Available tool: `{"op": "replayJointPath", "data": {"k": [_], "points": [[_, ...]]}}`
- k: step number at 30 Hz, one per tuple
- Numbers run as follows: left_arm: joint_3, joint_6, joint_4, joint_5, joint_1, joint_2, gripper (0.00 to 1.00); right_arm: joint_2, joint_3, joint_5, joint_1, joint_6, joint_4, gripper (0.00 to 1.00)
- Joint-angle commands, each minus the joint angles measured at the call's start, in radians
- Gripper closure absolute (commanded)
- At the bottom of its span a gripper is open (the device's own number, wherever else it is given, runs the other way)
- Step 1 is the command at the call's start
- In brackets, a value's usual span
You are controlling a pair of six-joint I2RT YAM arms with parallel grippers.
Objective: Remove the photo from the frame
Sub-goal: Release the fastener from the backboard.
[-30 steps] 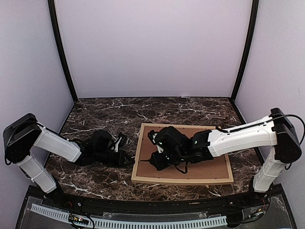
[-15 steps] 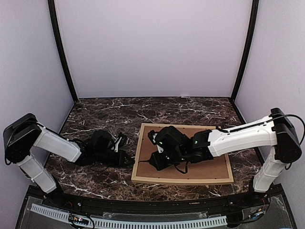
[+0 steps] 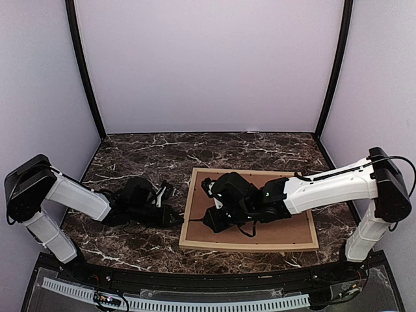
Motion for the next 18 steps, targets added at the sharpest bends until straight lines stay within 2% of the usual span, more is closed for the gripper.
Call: {"op": "replayJointPath", "data": {"k": [1, 18], "points": [[-0.023, 0.002, -0.049, 0.015, -0.012, 0.022, 0.97, -0.022, -0.010, -0.010, 0.009, 0.011, 0.042, 1.00], [-0.023, -0.003, -0.036, 0.021, -0.013, 0.033, 0.97, -0.027, 0.025, -0.104, 0.020, 0.038, 0.139, 1.00]]}}
